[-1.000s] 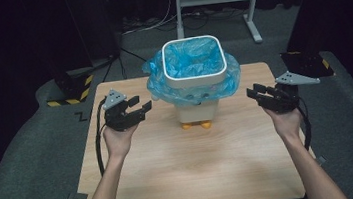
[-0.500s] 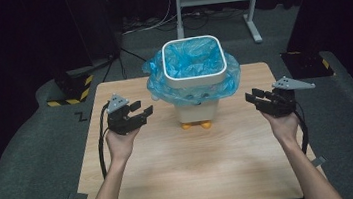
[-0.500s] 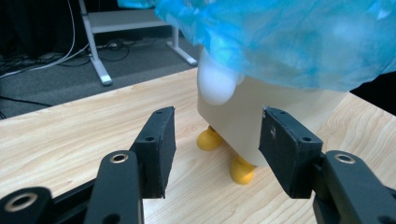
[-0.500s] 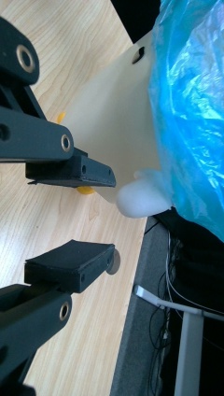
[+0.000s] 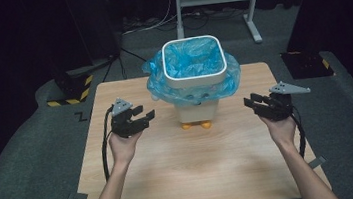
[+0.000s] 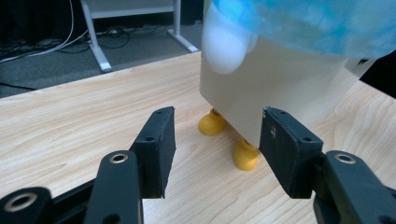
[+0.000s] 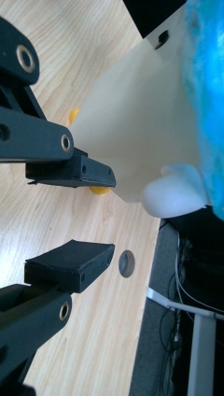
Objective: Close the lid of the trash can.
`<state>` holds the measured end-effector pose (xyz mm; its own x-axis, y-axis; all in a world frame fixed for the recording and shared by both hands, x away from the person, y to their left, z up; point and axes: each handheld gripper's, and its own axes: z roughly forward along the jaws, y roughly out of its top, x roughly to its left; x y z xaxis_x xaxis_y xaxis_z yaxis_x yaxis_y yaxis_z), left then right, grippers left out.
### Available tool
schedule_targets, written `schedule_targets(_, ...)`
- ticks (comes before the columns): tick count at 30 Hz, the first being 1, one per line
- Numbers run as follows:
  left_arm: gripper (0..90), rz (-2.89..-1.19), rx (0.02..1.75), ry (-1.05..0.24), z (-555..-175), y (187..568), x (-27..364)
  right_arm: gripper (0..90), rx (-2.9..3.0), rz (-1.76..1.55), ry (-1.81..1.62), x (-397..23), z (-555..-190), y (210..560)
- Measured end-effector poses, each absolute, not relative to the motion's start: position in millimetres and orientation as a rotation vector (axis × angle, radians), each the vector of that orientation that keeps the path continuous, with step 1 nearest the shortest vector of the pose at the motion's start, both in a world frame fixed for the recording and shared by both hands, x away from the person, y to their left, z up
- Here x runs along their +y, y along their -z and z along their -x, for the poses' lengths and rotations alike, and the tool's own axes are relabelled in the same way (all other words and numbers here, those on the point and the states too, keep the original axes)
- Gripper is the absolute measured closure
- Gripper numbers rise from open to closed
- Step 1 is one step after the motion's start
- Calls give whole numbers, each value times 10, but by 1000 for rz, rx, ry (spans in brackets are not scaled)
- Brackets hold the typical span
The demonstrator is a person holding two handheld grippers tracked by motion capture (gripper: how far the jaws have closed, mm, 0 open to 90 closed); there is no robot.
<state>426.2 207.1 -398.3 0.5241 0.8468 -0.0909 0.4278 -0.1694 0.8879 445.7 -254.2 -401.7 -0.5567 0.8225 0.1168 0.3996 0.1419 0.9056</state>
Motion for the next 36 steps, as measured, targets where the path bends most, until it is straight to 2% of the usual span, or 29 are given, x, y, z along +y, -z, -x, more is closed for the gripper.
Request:
schedule_targets(18,456,-1815,1098,-484,-4350,4288,1981,611,2037,-1219,-1356,-2493,-4502,4295)
schedule_targets(36,454,-1891,1166,-530,-4474,4647,1921,610,2068,-1251,-1222,-2366,-4642,4718)
